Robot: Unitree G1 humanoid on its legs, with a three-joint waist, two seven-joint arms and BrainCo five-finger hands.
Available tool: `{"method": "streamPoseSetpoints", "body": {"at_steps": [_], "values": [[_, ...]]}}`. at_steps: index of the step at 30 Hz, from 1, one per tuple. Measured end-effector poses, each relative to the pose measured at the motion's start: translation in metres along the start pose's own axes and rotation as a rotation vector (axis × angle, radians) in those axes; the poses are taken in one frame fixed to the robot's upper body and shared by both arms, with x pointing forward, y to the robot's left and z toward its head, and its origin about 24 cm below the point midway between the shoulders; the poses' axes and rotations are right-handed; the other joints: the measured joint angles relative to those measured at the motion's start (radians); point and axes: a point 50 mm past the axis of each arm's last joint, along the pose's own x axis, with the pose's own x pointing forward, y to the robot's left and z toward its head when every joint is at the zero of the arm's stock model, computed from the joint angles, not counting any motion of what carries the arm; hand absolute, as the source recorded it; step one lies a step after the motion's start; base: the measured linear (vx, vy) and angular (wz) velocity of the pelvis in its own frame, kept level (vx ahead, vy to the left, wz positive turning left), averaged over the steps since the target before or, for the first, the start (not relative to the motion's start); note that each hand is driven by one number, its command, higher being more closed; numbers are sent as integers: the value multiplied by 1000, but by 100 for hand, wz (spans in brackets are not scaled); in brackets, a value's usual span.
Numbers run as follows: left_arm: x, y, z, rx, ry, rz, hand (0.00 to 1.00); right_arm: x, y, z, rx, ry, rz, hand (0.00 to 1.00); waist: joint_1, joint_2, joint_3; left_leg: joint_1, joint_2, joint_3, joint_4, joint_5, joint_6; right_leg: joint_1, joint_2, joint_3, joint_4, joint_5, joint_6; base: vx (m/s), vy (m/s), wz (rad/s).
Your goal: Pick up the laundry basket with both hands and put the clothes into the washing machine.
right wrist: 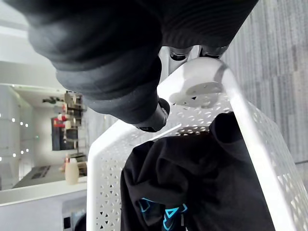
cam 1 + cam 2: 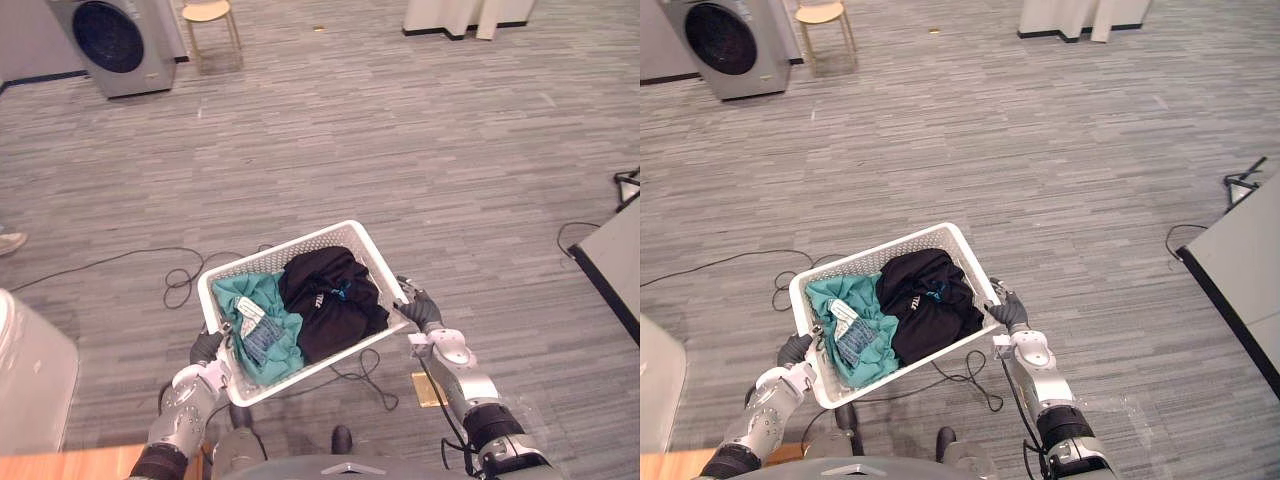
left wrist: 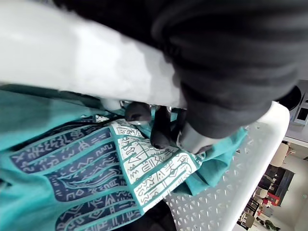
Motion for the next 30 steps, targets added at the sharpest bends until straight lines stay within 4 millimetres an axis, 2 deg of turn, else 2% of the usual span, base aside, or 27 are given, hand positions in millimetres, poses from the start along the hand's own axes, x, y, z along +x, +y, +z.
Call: {"method": "streamPoseSetpoints", "body": {"at_steps": [1,2,3,4,5,7,8,9,10,11,12,14,15,16,17,18,19,20,21,22,23,24,25,26,29,30], "values": [[0,0,0,-6,-2,2,100,0,0,0,2,-3,-1,100,3,-12,-4,1,-22,5,17,9,12,-20,-30,5,53,-35,16,359,347,-43],[-2,3,-3,-10,6,12,100,-2,1,-3,7,5,0,100,10,-49,-24,22,-80,45,25,11,42,-58,-104,19,174,-86,39,401,326,-32],[-4,5,-7,-16,15,24,100,-2,4,-5,21,7,3,100,3,-67,-34,37,-125,74,58,-32,71,-133,-173,-11,366,-96,40,566,427,-12],[-5,5,-9,-14,22,32,100,-5,4,-9,34,18,-5,100,-4,-70,-33,63,-160,77,95,-66,94,-175,-243,-35,522,-51,30,501,333,10],[-5,6,-10,-10,25,36,100,-6,3,-12,44,30,-12,100,-3,-73,-31,85,-174,80,105,-81,106,-192,-266,-34,598,-15,23,389,251,19],[-6,9,-10,4,27,47,100,-9,3,-16,48,45,-16,100,-4,-59,-19,172,-187,76,95,-117,128,-240,-305,-36,783,131,12,311,129,8],[-6,13,-7,16,21,54,100,-8,7,-17,62,41,-9,100,-2,-54,-5,241,-184,68,72,-136,127,-269,-312,-40,884,84,0,386,122,4],[-6,15,-5,22,14,59,100,-8,10,-16,71,35,-4,100,-2,-52,-3,283,-184,68,45,-141,125,-296,-312,-54,906,36,-6,442,82,0],[-6,16,-1,25,-3,56,100,-7,12,-14,75,20,0,100,-7,-42,2,330,-176,65,1,-159,110,-339,-306,-88,870,-11,-9,346,-32,-4],[-6,14,1,25,-15,52,100,-5,12,-11,75,11,1,100,-12,-35,7,354,-168,61,-19,-180,88,-364,-295,-105,829,-26,-8,412,-106,-6],[-4,13,4,28,-27,47,100,-4,12,-8,81,2,0,100,-19,-28,21,378,-164,62,-28,-196,76,-408,-281,-114,690,-28,-5,425,-186,2],[-2,8,5,38,-28,28,100,-5,7,-7,78,-2,-8,100,-47,-28,33,425,-147,47,-56,-227,31,-405,-241,-93,258,89,35,380,-227,25],[-2,7,5,45,-25,19,100,-7,6,-8,74,-2,-11,100,-57,-47,29,444,-154,38,-69,-248,5,-388,-237,-68,97,156,58,466,-298,42],[-2,4,1,38,-14,16,100,-13,0,-10,61,-1,-17,100,-67,-38,33,487,-138,14,-76,-287,-6,-387,-223,-30,117,278,74,495,-315,37],[-2,1,-2,32,-1,11,100,-16,-5,-11,50,2,-28,100,-69,-13,28,492,-120,10,-64,-299,10,-406,-201,-29,178,272,76,536,-314,27],[-1,-6,-7,26,10,-5,100,-19,-13,-11,54,7,-54,100,-64,10,20,462,-84,3,28,-296,40,-440,-187,-33,287,188,49,514,-330,23],[-1,-9,-11,33,25,-14,100,-20,-16,-12,65,8,-70,100,-72,8,24,375,-35,-15,248,-260,27,-430,-194,-51,348,120,30,501,-332,26],[-1,-9,-14,35,37,-16,100,-21,-18,-13,66,11,-78,100,-79,13,29,330,-2,-19,376,-226,22,-402,-192,-75,356,100,20,512,-350,31],[-1,-12,-21,22,59,-13,100,-24,-23,-17,62,23,-90,100,-74,21,36,228,71,-19,656,-134,30,-331,-176,-113,356,61,-6,417,-238,18],[-2,-12,-24,19,69,-10,100,-25,-24,-18,59,27,-93,100,-68,21,40,185,95,-13,799,-109,44,-293,-169,-120,352,43,-19,529,-231,7],[-4,-10,-29,16,89,-6,100,-27,-26,-16,50,19,-93,100,-60,11,50,116,103,-6,987,-101,67,-215,-161,-127,335,-2,-33,499,-154,3],[-5,-10,-32,7,96,-5,100,-29,-26,-12,47,-3,-89,100,-56,1,61,63,95,28,1065,-120,92,-139,-161,-132,305,-26,-29,646,-146,5],[-5,-10,-31,0,95,-8,100,-29,-25,-7,47,-24,-85,100,-44,-10,66,15,93,83,1035,-128,106,-81,-162,-135,261,-35,-24,439,-82,3],[-5,-10,-31,-2,93,-12,100,-28,-25,-5,47,-34,-83,100,-38,-11,66,-8,92,104,992,-130,108,-55,-164,-135,236,-38,-20,421,-23,-4],[-5,-10,-28,-1,81,-24,100,-26,-24,-4,48,-42,-80,100,-20,-18,63,-70,11,95,543,-125,78,19,-203,-139,159,-48,7,384,66,-7],[-5,-10,-28,-2,75,-25,100,-26,-23,-4,46,-39,-77,100,-13,-12,59,-67,-19,64,253,-85,42,41,-212,-135,140,-55,34,558,193,-13]]}}
